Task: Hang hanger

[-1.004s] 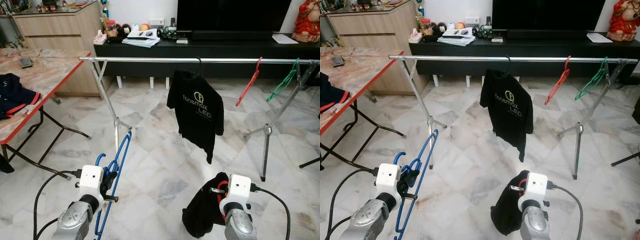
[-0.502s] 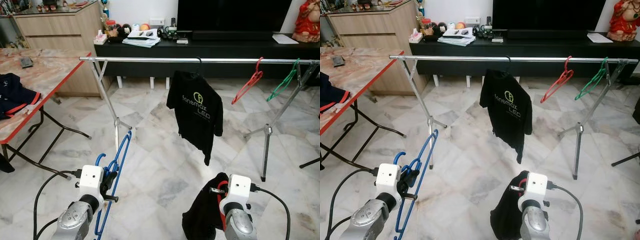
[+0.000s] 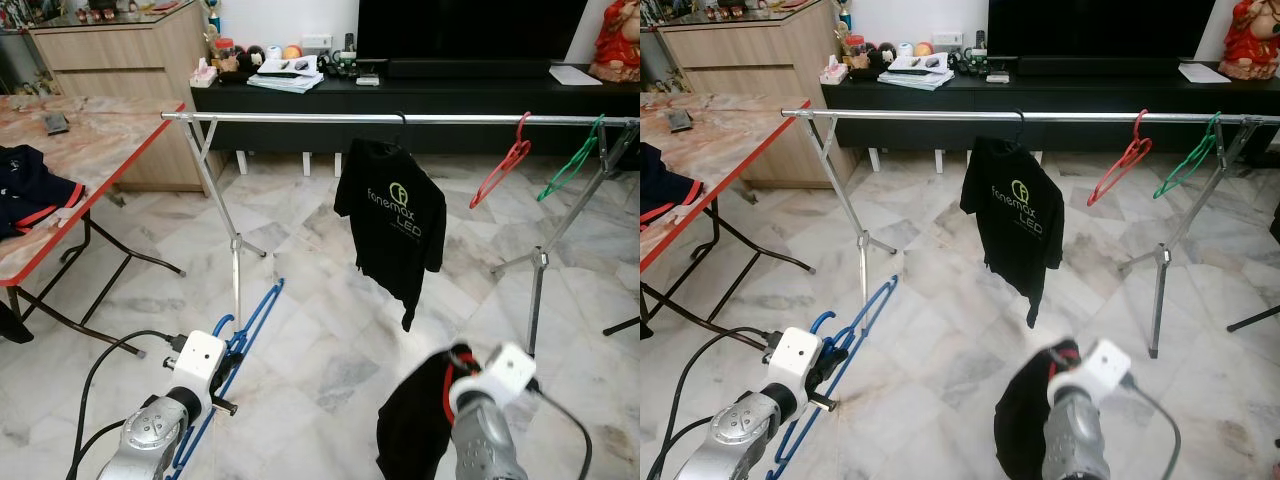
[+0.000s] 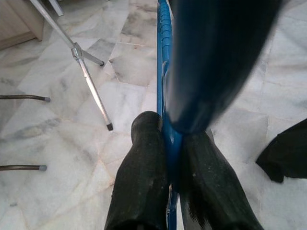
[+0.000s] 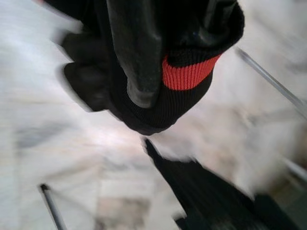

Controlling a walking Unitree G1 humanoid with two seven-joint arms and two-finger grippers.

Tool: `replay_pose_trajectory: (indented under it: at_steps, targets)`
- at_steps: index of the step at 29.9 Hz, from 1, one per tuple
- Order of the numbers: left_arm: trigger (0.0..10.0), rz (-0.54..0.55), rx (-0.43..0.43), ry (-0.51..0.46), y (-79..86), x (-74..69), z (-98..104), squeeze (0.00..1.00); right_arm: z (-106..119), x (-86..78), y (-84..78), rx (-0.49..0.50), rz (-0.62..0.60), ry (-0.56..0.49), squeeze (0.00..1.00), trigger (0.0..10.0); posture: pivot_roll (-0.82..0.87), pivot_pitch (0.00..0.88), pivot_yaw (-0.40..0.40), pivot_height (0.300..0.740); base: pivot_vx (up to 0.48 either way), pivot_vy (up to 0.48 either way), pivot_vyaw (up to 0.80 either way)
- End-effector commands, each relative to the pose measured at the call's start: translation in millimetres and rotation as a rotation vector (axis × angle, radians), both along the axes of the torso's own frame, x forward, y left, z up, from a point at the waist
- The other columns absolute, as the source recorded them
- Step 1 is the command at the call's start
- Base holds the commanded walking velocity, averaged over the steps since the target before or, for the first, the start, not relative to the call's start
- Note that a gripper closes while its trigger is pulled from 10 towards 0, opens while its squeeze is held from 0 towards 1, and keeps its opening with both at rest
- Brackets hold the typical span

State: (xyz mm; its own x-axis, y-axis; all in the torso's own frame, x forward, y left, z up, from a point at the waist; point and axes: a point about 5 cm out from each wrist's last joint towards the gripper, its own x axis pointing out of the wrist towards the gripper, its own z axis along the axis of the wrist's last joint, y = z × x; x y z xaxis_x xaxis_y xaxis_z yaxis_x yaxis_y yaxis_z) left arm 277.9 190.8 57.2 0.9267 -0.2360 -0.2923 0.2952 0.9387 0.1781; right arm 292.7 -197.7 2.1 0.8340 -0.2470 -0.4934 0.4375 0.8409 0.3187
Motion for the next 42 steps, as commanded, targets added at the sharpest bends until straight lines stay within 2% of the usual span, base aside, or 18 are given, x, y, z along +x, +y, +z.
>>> replay_pose_trajectory:
  at_steps: [1,2,3,4,5,7,8,9,10,15,17,22,24,27,30,35,40,42]
  targets:
    - [10.0,-0.025,-0.012,0.005,1.4,0.2,1,0.00,-3,-0.7,3.9,-0.135,0.118,0.075,0.00,10.0,0.01,0.045,0.051,0.740,0.000,0.000,0.00]
    - [10.0,-0.039,-0.011,0.011,0.7,0.3,2,0.00,-5,-1.7,5.4,-0.187,0.172,0.103,0.00,10.0,0.01,0.042,0.053,0.740,0.000,0.000,0.00]
    - [10.0,-0.109,0.011,0.046,-1.8,-1.0,0,0.00,-7,-1.9,8.2,-0.279,0.278,0.132,0.00,10.0,0.01,0.037,0.053,0.740,0.000,0.000,0.00]
    - [10.0,-0.150,0.026,0.069,-3.0,-2.3,-1,0.00,-6,-1.1,9.3,-0.308,0.318,0.133,0.00,10.0,0.01,0.037,0.053,0.740,0.000,0.000,0.00]
    - [10.0,-0.235,0.076,0.108,-4.5,-5.6,-4,0.00,-3,2.6,12.2,-0.401,0.422,0.122,0.00,10.0,0.01,0.034,0.055,0.740,0.000,0.000,0.00]
    - [10.0,-0.318,0.137,0.143,-4.7,-9.5,-7,0.00,3,8.0,15.1,-0.523,0.542,0.110,0.00,10.0,0.01,0.029,0.058,0.740,0.000,0.000,0.00]
    - [10.0,-0.392,0.176,0.182,-2.6,-12.4,-7,0.00,13,18.4,16.1,-0.648,0.653,0.104,0.00,10.0,0.01,0.025,0.060,0.740,0.000,0.000,0.00]
    - [10.0,-0.411,0.186,0.195,-1.4,-12.9,-6,0.00,17,22.7,16.2,-0.703,0.694,0.104,0.00,10.0,0.00,0.022,0.060,0.740,0.000,0.000,0.00]
    - [10.0,-0.439,0.205,0.217,0.5,-12.9,-5,0.00,26,30.8,16.9,-0.807,0.767,0.098,0.00,10.0,0.00,0.020,0.059,0.740,0.000,0.000,0.00]
    - [10.0,-0.513,0.246,0.270,2.7,-13.7,-2,0.00,49,50.0,18.4,-0.979,0.873,0.066,0.00,10.0,0.01,0.011,0.053,0.740,0.000,0.000,0.00]
    - [10.0,-0.560,0.239,0.306,2.1,-16.8,0,0.00,60,58.4,16.8,-0.973,0.863,0.057,0.00,10.0,0.01,0.011,0.046,0.740,0.000,0.000,0.00]
    - [10.0,-0.594,0.208,0.329,0.4,-19.3,3,0.00,66,63.0,17.3,-0.950,0.855,0.049,0.00,10.0,0.02,0.021,0.039,0.740,0.000,0.000,0.00]
    - [10.0,-0.624,0.145,0.350,-3.1,-20.8,6,0.00,69,66.3,21.2,-0.939,0.872,0.042,0.00,10.0,0.02,0.026,0.037,0.740,0.000,0.000,0.00]
    - [10.0,-0.655,0.053,0.365,-7.8,-20.1,10,0.00,77,72.7,23.2,-0.891,0.793,0.027,0.00,10.0,0.03,0.035,0.032,0.740,0.000,0.000,0.00]
    - [10.0,-0.678,0.007,0.375,-11.7,-18.6,15,0.00,86,78.1,20.2,-0.821,0.696,0.010,0.00,10.0,0.04,0.050,0.026,0.740,0.000,0.000,0.00]
    - [10.0,-0.712,-0.024,0.383,-16.5,-16.1,20,0.00,93,82.6,20.4,-0.755,0.637,-0.010,0.00,10.0,0.04,0.055,0.023,0.740,0.000,0.000,0.00]
    - [10.0,-0.783,-0.140,0.357,-31.7,-7.2,38,0.00,103,89.4,24.8,-0.665,0.559,-0.016,0.00,10.0,0.04,0.066,0.016,0.740,0.000,0.000,0.00]
    - [10.0,-0.813,-0.196,0.333,-38.7,-2.8,47,0.00,103,90.3,29.3,-0.650,0.595,0.001,0.00,10.0,0.04,0.069,0.014,0.740,0.000,0.000,0.00]
